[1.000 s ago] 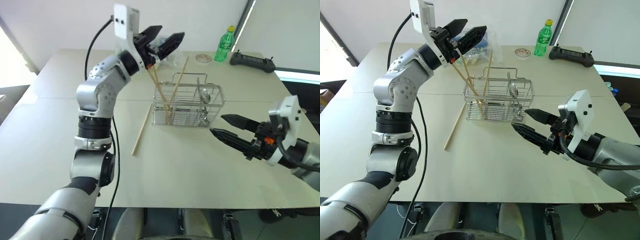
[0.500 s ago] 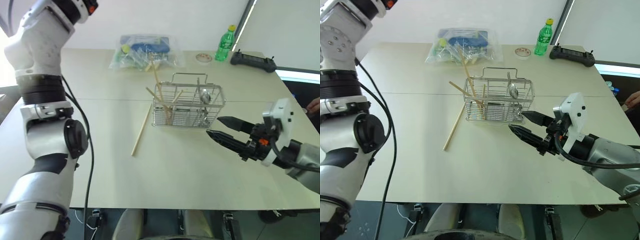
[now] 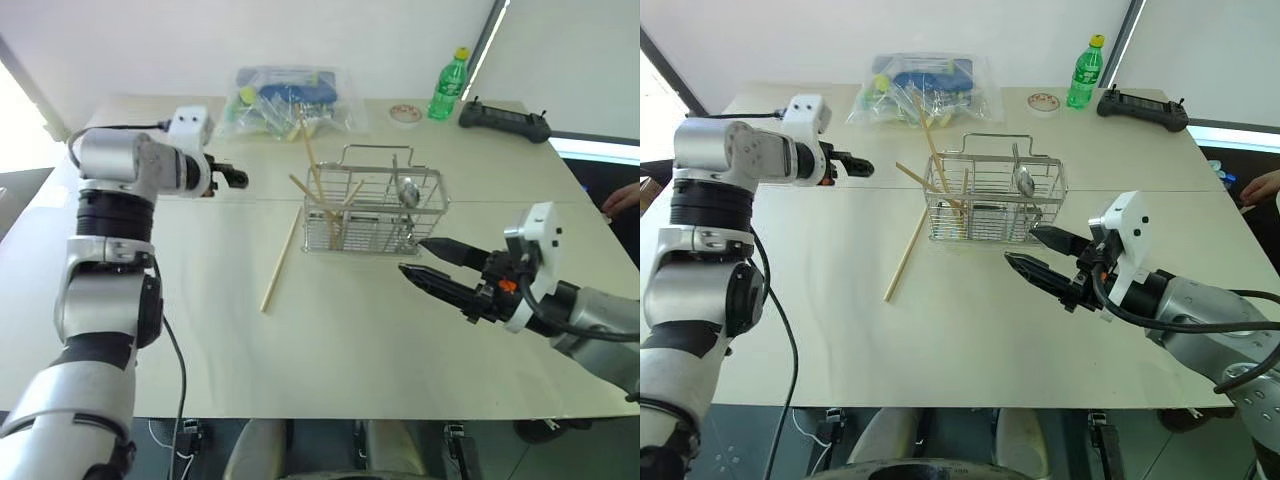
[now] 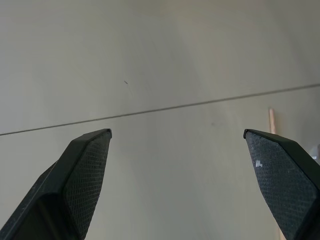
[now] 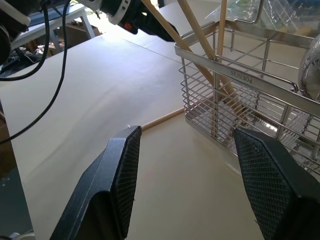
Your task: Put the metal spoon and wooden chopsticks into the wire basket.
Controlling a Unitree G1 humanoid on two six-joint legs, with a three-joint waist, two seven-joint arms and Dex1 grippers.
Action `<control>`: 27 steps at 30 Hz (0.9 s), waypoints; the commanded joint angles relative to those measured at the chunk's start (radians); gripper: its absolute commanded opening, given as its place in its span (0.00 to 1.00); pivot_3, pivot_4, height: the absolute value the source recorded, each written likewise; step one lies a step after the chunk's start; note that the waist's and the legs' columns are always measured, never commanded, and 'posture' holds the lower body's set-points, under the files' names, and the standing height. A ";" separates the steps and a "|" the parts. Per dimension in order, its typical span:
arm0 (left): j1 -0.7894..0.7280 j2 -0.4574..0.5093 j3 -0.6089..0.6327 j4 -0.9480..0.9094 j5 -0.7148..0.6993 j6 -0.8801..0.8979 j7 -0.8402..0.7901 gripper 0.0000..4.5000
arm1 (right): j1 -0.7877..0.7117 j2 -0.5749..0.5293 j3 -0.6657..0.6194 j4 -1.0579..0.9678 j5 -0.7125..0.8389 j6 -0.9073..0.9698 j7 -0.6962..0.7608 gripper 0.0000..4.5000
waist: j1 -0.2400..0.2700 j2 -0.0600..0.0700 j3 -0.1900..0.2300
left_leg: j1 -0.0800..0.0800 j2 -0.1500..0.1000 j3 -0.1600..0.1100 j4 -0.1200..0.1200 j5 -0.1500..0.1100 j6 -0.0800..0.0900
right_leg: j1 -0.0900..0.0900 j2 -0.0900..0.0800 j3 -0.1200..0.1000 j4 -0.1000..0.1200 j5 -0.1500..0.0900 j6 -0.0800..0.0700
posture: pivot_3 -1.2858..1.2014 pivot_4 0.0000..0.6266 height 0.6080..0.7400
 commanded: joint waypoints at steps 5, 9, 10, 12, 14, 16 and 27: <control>0.023 -0.037 -0.118 -0.108 0.000 0.069 -0.093 0.99 | -0.007 0.027 0.002 -0.017 -0.004 -0.022 -0.029 0.66 | 0.001 0.000 0.000 | 0.000 0.000 0.000 0.000 0.000 0.000 | 0.000 0.000 0.000 0.000 0.000 0.000 | 0.52 0.24 0.86; 0.029 -0.057 -0.167 -0.101 0.020 0.056 -0.113 0.99 | -0.007 0.042 0.009 -0.030 -0.009 -0.027 -0.055 0.66 | 0.001 0.000 0.000 | 0.000 0.001 0.000 0.000 0.000 0.000 | 0.000 -0.001 0.000 0.000 0.000 0.000 | 0.52 0.24 0.86; 0.026 -0.065 -0.178 -0.089 0.027 0.044 -0.117 0.99 | -0.002 0.048 0.010 -0.036 -0.011 -0.028 -0.061 0.66 | 0.000 0.000 0.000 | 0.000 0.001 0.000 0.000 0.000 0.000 | 0.000 -0.001 0.000 0.000 0.000 0.000 | 0.52 0.24 0.86; 0.016 -0.083 -0.192 -0.058 0.042 0.019 -0.123 0.99 | 0.014 0.056 0.013 -0.052 -0.021 -0.030 -0.069 0.66 | 0.001 0.000 0.000 | 0.000 0.001 0.000 0.000 0.000 0.000 | 0.000 -0.001 0.000 0.000 0.000 0.000 | 0.52 0.24 0.86; -0.001 -0.104 -0.197 -0.022 0.056 -0.004 -0.131 0.99 | 0.038 0.055 0.006 -0.073 -0.025 -0.032 -0.068 0.66 | 0.001 0.000 0.000 | 0.000 0.000 0.000 0.000 0.000 0.000 | 0.000 -0.001 0.000 0.000 0.000 0.000 | 0.52 0.24 0.86; -0.016 -0.120 -0.207 0.008 0.069 -0.032 -0.144 0.99 | 0.060 0.051 -0.006 -0.088 -0.020 -0.035 -0.066 0.66 | 0.002 0.000 0.000 | 0.000 0.000 0.000 0.000 0.000 0.000 | 0.000 -0.001 0.000 -0.001 0.000 0.000 | 0.52 0.24 0.86; -0.084 -0.260 -0.179 0.283 0.151 -0.222 -0.134 0.99 | 0.198 0.001 -0.105 -0.163 0.024 -0.039 -0.032 0.66 | 0.001 0.000 0.000 | 0.000 0.000 0.001 0.000 0.000 0.000 | 0.002 -0.002 0.000 -0.003 0.000 0.000 | 0.52 0.24 0.86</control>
